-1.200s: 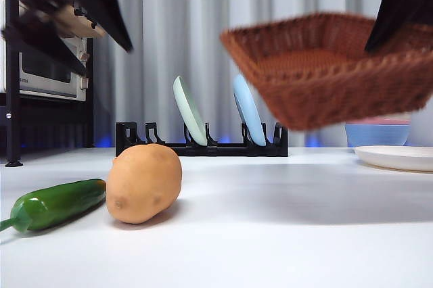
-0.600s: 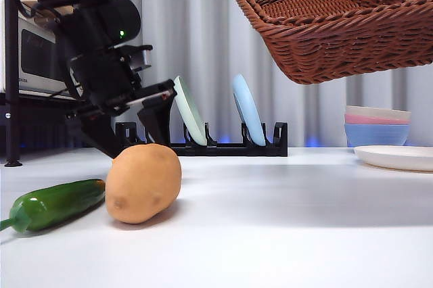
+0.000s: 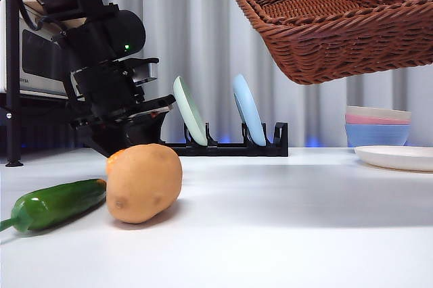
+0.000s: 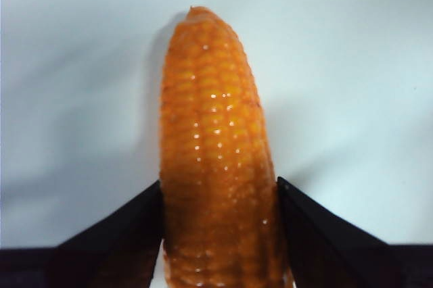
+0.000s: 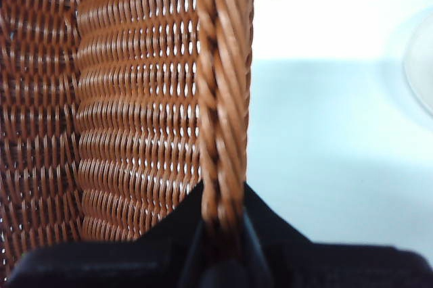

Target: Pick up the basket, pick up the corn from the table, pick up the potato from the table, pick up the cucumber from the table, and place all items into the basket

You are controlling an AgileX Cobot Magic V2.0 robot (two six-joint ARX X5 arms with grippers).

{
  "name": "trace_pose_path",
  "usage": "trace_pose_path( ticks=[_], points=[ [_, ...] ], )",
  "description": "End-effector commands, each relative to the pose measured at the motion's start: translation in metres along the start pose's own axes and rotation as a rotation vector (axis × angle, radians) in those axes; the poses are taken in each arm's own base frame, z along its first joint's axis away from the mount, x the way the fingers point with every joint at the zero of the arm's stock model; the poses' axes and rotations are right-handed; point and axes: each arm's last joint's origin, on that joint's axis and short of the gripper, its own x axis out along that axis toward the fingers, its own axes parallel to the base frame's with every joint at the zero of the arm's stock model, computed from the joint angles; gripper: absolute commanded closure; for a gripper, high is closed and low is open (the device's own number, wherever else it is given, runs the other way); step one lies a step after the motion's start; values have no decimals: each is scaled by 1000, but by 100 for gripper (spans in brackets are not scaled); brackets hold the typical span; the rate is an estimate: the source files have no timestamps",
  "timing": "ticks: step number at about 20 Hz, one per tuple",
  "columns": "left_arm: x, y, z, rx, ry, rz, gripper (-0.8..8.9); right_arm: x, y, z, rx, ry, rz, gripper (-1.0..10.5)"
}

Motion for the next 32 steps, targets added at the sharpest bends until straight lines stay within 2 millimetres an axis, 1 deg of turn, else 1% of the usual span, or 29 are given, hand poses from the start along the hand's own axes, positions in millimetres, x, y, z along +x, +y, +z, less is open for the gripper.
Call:
trace_pose_path(
  ticks=[1,3,5,7,8,10,11,12,13,15,17,19,21,23,25,26,28,29,32],
  points=[
    [-25,-3,9,31,-52,26,821,-1,1,2,9,-21,6,958],
    [-69,-10,15,44,-156,29,821,4,-1,3,12,-15,6,958],
    [-118,-18,17,41,-289,27,821,15,-5,4,30,5,6,958],
    [-167,-28,11,15,-427,12,821,29,-10,5,73,31,5,958],
    [-188,-35,5,6,-483,-5,821,37,-13,5,93,42,5,958],
    [-218,-50,-6,11,-560,-66,821,55,-16,6,131,65,15,958],
    [-227,-59,-10,20,-580,-105,821,63,-16,6,150,76,23,958],
    [-230,-69,-12,36,-583,-149,821,72,-15,6,162,86,31,958],
    [-229,-81,-14,58,-575,-179,822,80,-14,5,166,94,41,958],
    [-220,-103,-14,91,-542,-208,822,89,-8,4,174,110,60,958],
    [-200,-128,-13,133,-493,-171,822,93,-1,4,168,113,81,958],
    [-174,-150,-11,173,-444,-147,822,94,4,4,156,109,96,958],
    [-146,-168,-8,205,-402,-144,822,94,4,4,170,110,96,958],
    [-121,-182,-9,236,-352,-153,822,94,4,4,172,111,96,958],
    [-109,-190,-10,252,-324,-154,813,94,4,3,174,116,95,958],
    [-107,-190,-9,250,-332,-135,764,94,4,3,175,118,95,958],
    [-107,-192,-9,244,-358,-90,355,94,4,3,175,118,95,958],
    [-107,-192,-9,244,-357,-92,281,94,4,3,175,118,95,958],
    [-106,-187,-9,239,-334,-79,281,94,4,3,175,118,95,958]
  ],
)
